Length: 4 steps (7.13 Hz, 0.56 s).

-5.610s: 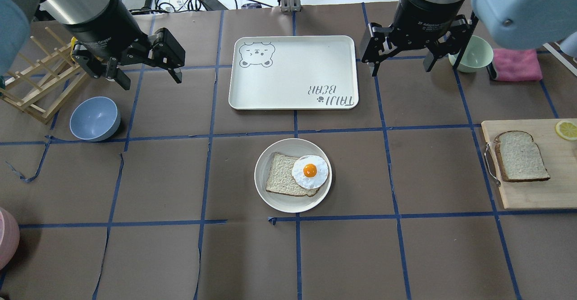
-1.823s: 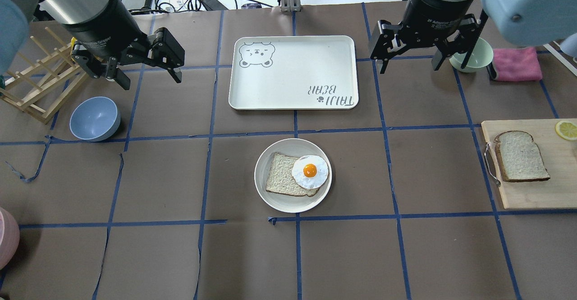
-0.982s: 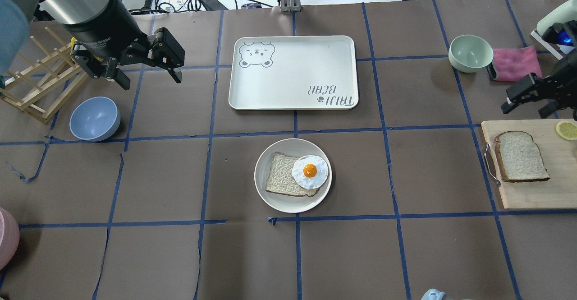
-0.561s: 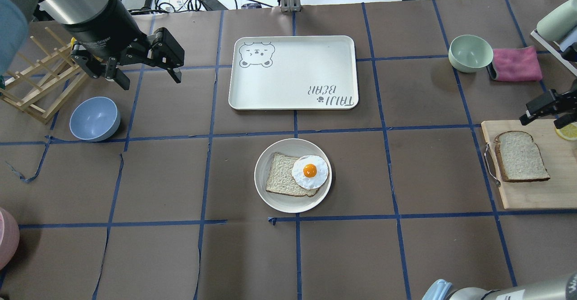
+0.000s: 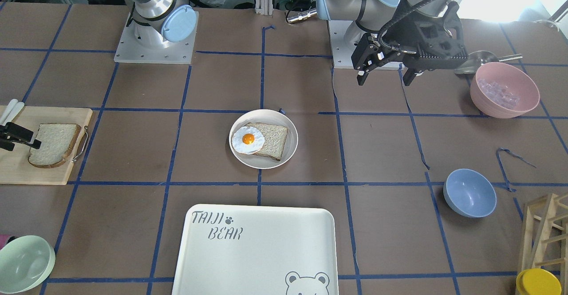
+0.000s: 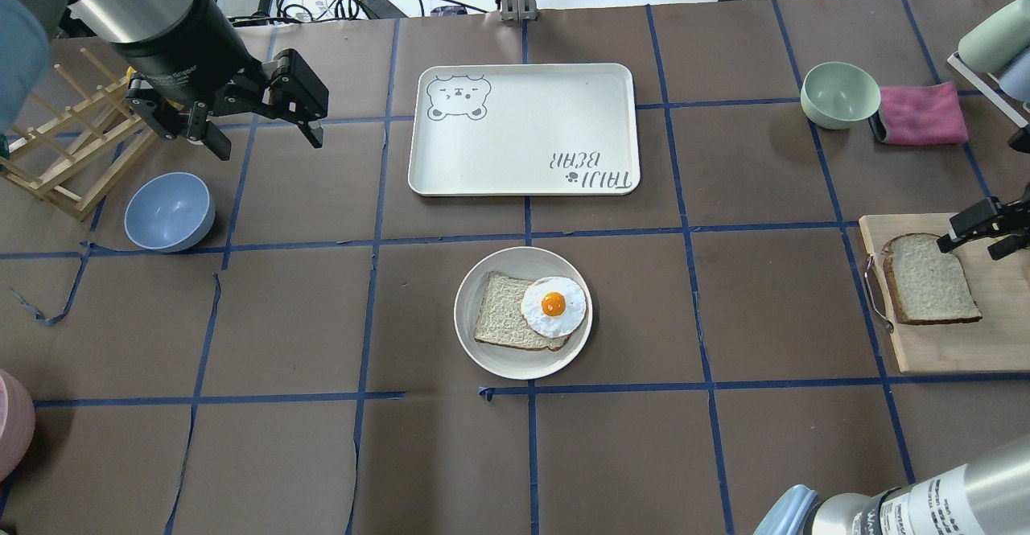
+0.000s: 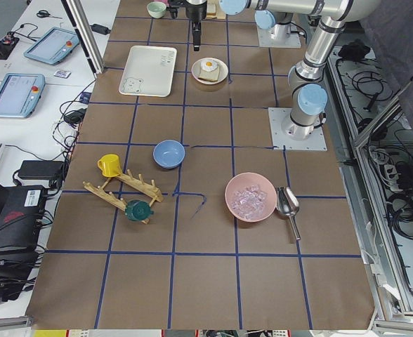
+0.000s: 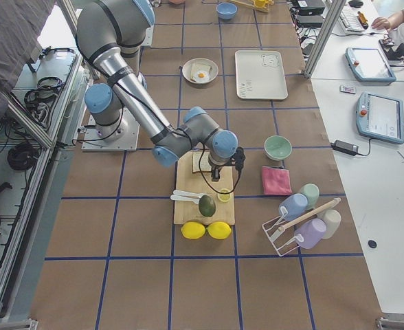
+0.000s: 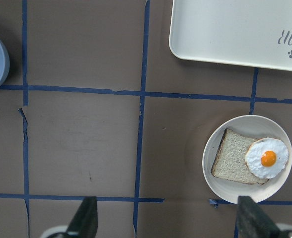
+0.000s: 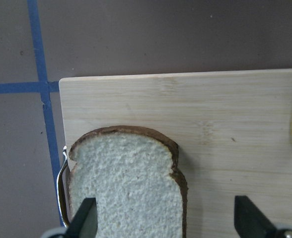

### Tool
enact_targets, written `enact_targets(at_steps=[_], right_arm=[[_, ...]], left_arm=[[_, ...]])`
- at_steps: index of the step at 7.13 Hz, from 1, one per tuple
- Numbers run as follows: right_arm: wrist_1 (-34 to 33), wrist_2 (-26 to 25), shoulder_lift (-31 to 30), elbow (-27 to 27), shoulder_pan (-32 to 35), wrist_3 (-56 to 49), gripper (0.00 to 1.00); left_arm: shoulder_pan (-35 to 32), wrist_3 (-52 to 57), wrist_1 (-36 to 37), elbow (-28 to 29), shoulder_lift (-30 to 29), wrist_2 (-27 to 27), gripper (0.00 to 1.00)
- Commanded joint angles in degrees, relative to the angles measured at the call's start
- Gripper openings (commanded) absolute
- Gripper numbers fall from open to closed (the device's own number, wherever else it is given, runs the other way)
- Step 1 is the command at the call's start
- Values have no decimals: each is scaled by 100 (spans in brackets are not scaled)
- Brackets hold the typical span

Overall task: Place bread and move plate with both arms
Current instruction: 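Lower the right gripper and grasp the bread slice's edge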

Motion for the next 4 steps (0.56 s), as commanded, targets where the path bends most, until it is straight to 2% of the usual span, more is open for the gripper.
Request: enact_targets(at_steps=[1, 4], right_arm=[[-160, 9, 51, 206, -3, 19, 89], [-311, 0, 60, 304, -12, 19, 89]], left_arm=[[-3, 0, 0, 0, 1, -1, 100], [-3, 0, 0, 0, 1, -1, 100]])
